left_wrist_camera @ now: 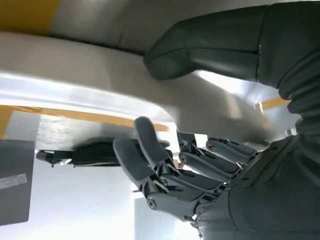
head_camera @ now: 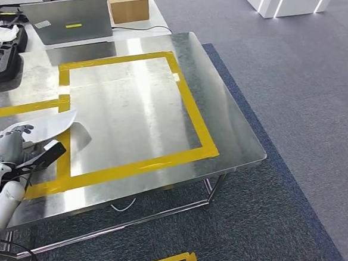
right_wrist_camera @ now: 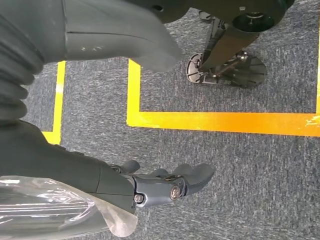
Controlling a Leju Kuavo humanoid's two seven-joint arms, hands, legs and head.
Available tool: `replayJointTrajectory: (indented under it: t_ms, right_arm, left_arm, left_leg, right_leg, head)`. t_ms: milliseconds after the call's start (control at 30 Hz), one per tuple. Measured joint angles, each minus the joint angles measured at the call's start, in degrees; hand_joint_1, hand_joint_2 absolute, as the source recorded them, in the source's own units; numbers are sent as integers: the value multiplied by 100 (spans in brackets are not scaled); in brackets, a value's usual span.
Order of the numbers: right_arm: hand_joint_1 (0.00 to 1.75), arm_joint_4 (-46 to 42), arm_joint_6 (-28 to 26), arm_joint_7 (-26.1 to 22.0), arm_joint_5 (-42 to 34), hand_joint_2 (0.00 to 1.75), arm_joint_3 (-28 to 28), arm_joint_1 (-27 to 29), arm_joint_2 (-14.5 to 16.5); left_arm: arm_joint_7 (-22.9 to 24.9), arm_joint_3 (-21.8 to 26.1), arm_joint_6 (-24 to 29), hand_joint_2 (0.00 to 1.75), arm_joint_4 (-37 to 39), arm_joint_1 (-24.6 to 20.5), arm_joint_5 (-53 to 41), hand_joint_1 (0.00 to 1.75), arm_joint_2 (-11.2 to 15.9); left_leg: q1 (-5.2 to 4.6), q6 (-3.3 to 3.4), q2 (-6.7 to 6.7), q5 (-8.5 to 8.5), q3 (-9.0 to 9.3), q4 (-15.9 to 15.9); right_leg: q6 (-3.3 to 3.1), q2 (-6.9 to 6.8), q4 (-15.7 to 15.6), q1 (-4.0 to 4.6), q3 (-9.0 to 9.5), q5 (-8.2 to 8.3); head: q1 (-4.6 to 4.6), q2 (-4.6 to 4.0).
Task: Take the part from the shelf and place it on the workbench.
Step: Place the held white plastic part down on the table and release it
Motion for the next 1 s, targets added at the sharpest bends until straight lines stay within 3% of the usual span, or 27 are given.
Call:
replayJointTrajectory:
  t_ms: [33,133,233,400,533,633,667,700,767,833,867,900,933,1000]
  right_arm:
    - [0,0,-1,-5,-13,0,-1,8,0]
    - [0,0,-8,-56,-74,0,-4,39,1]
    - [0,0,-64,-78,-156,0,-25,71,3]
    - [0,0,-176,-128,-368,0,-174,164,24]
    - [0,0,-253,-156,-475,0,-329,245,62]
    - [0,0,-267,-159,-493,0,-413,274,84]
    - [0,0,-273,-161,-498,0,-434,275,89]
    - [0,0,-283,-166,-508,0,-453,273,91]
    - [0,0,-306,-184,-536,0,-494,256,92]
    - [0,0,-328,-201,-554,0,-548,251,98]
    - [0,0,-342,-205,-552,0,-572,261,105]
    - [0,0,-357,-210,-541,0,-589,275,113]
    - [0,-1,-373,-216,-528,0,-603,285,119]
    - [0,-2,-400,-226,-498,0,-631,280,127]
  left_arm:
    - [-51,-1,51,0,3,18,135,0,-42]
    - [-213,28,266,0,-241,244,689,0,-178]
    - [-567,108,262,0,-1050,800,1718,0,-363]
    - [-1370,178,109,0,-3237,2374,3123,0,-884]
    - [-2041,20,322,0,-5066,3712,3593,0,-1391]
    - [-2153,-70,402,0,-5930,4238,3666,0,-1599]
    - [-2181,-93,411,0,-6123,4331,3695,0,-1643]
    - [-2256,-111,439,0,-6296,4418,3735,0,-1684]
    - [-2526,-140,575,0,-6651,4657,3843,0,-1786]
    - [-2791,-213,852,0,-7035,4987,3918,0,-1892]
    - [-2864,-280,1009,0,-7218,5142,3936,0,-1931]
    - [-2897,-351,1143,0,-7386,5280,3950,0,-1965]
    - [-2912,-414,1239,0,-7548,5395,3963,0,-2001]
    - [-2928,-485,1304,0,-7800,5561,4010,0,-2090]
  left_leg:
    - [0,0,0,0,0,0]
    - [0,0,0,-1,0,-1]
    - [0,-3,5,-7,2,-3]
    - [-24,21,9,-41,6,16]
    - [-49,68,8,-74,5,45]
    - [-63,121,20,-57,13,51]
    - [-55,152,49,-25,31,19]
    - [-45,186,88,10,50,-20]
    - [-33,233,202,56,76,-82]
    - [-41,243,317,62,66,-85]
    - [-42,241,362,63,62,-84]
    - [-42,235,392,66,60,-82]
    - [-40,224,407,70,59,-80]
    - [-44,178,412,76,50,-64]
  right_leg:
    - [0,0,0,0,0,0]
    - [0,0,0,0,0,-1]
    - [-1,9,0,0,-1,-4]
    - [14,16,-11,-18,6,-27]
    - [52,20,-14,-39,15,-49]
    - [113,39,-35,-60,27,-27]
    - [132,-17,-22,-58,11,-42]
    - [144,-136,66,-46,-35,-118]
    - [146,-438,596,-18,-272,-471]
    - [164,-560,1380,-13,-576,-836]
    - [174,-573,1606,-16,-639,-893]
    - [180,-582,1606,-21,-588,-839]
    - [181,-592,1362,-28,-414,-692]
    - [164,-611,510,-34,133,-398]
  head:
    - [0,0]
    - [-1,0]
    - [-1,0]
    - [-1,0]
    - [-2,0]
    - [-2,0]
    - [-1,0]
    - [10,0]
    - [40,0]
    - [57,0]
    - [56,0]
    - [58,0]
    - [58,0]
    - [61,0]
